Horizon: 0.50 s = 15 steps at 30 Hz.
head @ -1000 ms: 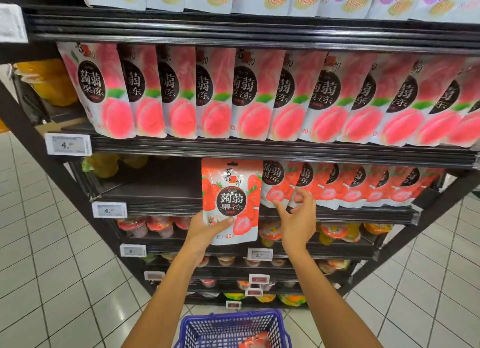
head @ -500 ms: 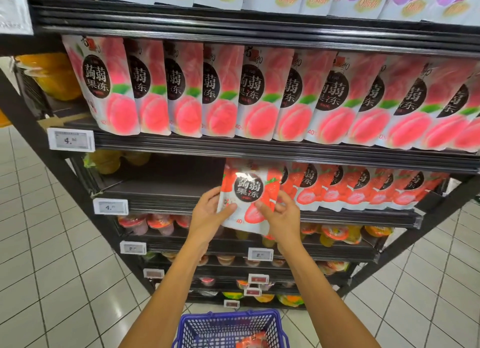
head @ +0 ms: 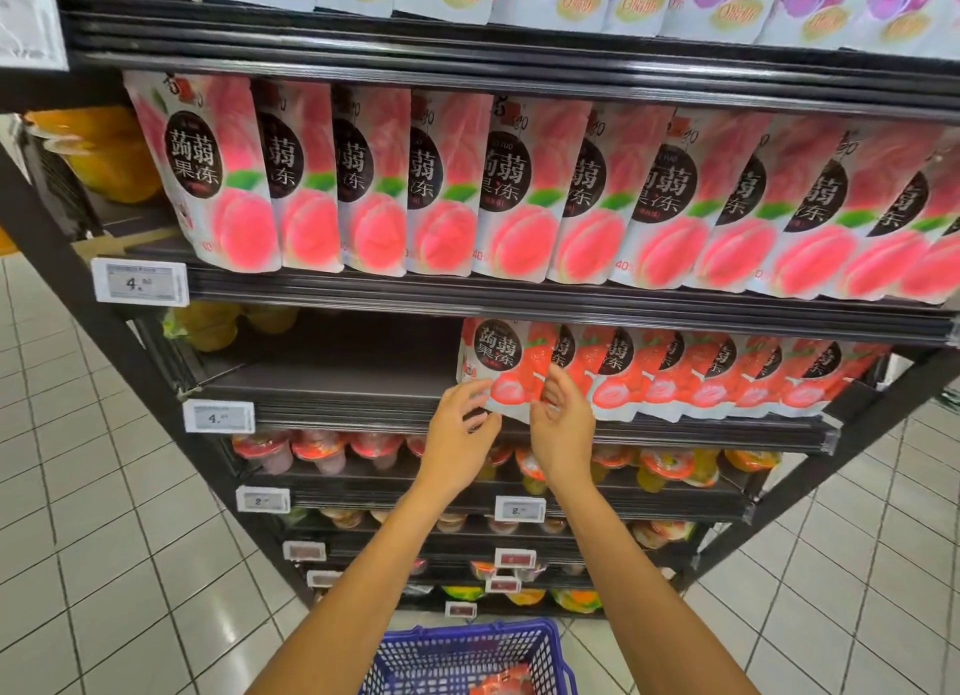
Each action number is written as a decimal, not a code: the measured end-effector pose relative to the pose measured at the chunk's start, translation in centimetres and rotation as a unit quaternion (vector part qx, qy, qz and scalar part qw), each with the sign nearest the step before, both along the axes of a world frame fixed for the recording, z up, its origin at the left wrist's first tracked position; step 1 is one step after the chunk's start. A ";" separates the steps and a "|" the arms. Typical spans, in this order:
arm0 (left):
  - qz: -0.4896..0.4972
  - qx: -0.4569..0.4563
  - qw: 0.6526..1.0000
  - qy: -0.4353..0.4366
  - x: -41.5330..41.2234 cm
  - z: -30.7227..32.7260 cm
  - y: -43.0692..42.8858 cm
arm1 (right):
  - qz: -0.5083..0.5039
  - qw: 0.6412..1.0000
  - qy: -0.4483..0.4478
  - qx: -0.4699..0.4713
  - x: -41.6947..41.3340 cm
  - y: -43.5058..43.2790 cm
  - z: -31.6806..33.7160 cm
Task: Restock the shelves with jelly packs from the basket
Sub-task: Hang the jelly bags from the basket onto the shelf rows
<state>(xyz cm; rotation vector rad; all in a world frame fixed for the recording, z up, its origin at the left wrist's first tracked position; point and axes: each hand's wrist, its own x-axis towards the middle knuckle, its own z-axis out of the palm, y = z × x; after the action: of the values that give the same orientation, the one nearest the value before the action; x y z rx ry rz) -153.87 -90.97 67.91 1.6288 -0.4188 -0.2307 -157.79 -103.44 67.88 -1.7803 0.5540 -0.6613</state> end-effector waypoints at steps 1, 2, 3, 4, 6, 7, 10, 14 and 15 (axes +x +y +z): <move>0.000 0.001 1.000 0.002 0.1 -0.1 0.0 | -0.023 0.999 -0.011 -0.024 -0.4 -0.1 0.0; -0.002 0.002 1.000 0.004 0.3 -0.3 0.0 | -0.039 0.998 -0.018 -0.042 -0.6 -0.1 -0.1; -0.004 0.003 1.000 0.006 0.4 -0.5 0.0 | -0.047 0.997 -0.019 -0.054 -0.9 -0.2 -0.2; -0.007 0.005 1.000 0.007 0.5 -0.6 -0.1 | -0.049 0.997 -0.016 -0.057 -1.0 -0.3 -0.4; -0.010 0.010 1.000 0.008 0.6 -0.6 -0.2 | -0.050 0.997 -0.004 -0.056 -1.1 -0.5 -0.7; -0.009 0.008 1.000 0.013 0.7 -0.6 -0.3 | -0.054 0.997 0.000 -0.056 -1.1 -0.5 -0.9; -0.003 0.015 0.999 0.028 0.7 -0.8 -0.4 | -0.072 0.996 0.000 -0.050 -1.1 -0.4 -1.5; 0.000 0.019 0.999 0.029 0.7 -1.1 0.3 | -0.073 0.996 0.002 -0.043 -1.5 -0.1 -2.4; -0.001 0.016 0.999 0.028 0.6 -1.1 0.5 | -0.069 0.997 0.004 -0.044 -1.7 -0.1 -2.7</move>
<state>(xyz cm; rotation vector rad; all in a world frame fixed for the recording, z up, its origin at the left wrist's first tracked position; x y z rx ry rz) -153.24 -90.48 66.79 1.6497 -0.3752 -0.2852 -159.47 -103.57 65.21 -1.8382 0.6675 -0.7847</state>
